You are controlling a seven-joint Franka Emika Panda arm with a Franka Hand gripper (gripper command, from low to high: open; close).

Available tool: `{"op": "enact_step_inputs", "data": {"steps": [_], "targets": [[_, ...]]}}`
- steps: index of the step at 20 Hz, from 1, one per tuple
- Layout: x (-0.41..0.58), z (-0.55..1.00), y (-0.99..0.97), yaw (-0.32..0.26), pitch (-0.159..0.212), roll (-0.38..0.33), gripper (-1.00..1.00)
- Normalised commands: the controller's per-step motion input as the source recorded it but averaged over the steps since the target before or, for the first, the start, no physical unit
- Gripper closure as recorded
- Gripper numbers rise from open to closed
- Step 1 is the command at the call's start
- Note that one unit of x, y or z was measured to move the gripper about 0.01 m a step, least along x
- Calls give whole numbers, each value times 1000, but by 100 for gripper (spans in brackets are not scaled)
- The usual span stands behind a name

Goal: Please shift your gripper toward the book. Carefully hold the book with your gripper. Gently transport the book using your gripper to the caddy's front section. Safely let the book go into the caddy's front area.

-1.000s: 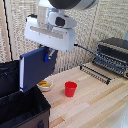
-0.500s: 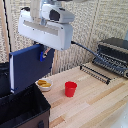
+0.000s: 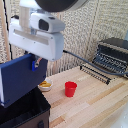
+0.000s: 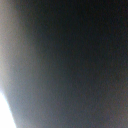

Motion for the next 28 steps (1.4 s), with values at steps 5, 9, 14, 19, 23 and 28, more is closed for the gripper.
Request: {"op": "enact_step_inputs", "data": {"steps": [5,9,14,19,23,28], "targets": [[535,-67,539,-70,70,-16,100],[544,-146,390,-89,44,-46,100],[298,-61,136,-55,59,-21,-100],[143,159,-78,-8,59,21,-100],[137,246,-308,20,6,70,-100],[79,289,-206,34,15,37,-100]]}}
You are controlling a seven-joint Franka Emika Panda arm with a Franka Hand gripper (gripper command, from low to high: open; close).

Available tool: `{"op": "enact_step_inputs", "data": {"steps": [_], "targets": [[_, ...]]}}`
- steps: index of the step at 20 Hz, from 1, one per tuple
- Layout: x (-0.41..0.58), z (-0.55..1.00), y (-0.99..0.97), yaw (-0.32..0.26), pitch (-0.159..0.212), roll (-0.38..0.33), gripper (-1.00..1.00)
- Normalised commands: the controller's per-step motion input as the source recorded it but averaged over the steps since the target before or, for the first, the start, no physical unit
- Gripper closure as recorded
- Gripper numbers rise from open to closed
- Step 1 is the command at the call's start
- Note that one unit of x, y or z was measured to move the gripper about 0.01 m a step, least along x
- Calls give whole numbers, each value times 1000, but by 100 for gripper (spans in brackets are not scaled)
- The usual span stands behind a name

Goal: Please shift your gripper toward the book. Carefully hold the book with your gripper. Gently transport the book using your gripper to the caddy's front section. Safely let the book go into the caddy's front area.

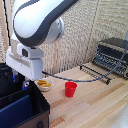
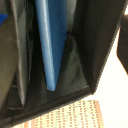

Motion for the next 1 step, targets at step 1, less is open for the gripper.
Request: {"op": "enact_step_inputs", "data": {"steps": [1], "targets": [[140,306,-146,94,43,29,-100]]}}
